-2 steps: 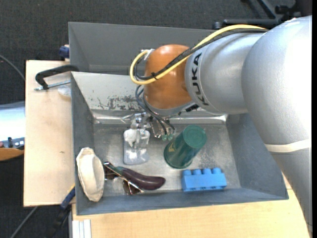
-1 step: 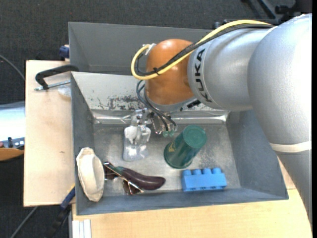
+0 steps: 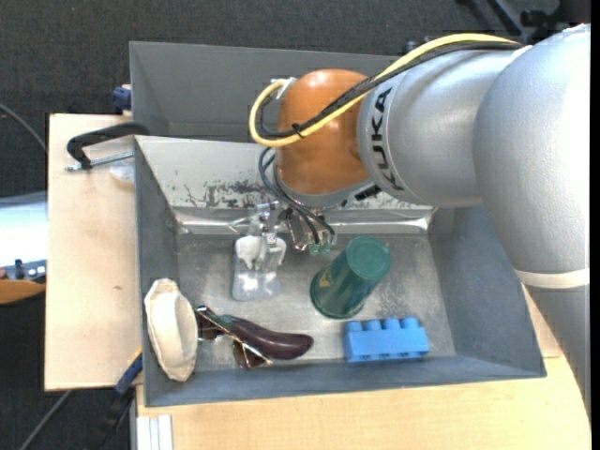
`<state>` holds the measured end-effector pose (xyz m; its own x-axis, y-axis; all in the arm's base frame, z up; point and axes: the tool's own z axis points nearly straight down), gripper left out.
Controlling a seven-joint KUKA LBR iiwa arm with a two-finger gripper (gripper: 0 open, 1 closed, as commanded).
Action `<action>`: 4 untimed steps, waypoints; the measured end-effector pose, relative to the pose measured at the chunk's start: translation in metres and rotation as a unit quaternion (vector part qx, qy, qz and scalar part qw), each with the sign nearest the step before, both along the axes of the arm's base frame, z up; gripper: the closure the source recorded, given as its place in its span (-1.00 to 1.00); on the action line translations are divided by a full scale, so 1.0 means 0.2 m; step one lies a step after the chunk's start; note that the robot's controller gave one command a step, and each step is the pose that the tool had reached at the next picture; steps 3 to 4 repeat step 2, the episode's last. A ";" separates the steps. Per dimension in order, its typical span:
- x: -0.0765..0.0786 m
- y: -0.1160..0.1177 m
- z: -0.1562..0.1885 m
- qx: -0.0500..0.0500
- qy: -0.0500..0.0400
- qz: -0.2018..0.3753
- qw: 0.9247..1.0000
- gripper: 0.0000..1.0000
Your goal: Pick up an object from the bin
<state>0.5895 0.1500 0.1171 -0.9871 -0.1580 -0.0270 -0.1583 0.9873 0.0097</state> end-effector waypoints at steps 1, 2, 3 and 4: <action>-0.01 0.00 0.03 0.000 0.002 0.000 1.000 1.00; 0.00 0.00 0.08 0.000 0.000 0.000 1.000 1.00; 0.00 0.00 0.08 0.000 0.000 0.000 1.000 1.00; 0.00 0.00 0.08 0.000 0.000 0.000 1.000 1.00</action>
Offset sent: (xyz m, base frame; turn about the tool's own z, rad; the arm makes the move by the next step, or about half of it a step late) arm 0.0001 0.0000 0.0204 0.0000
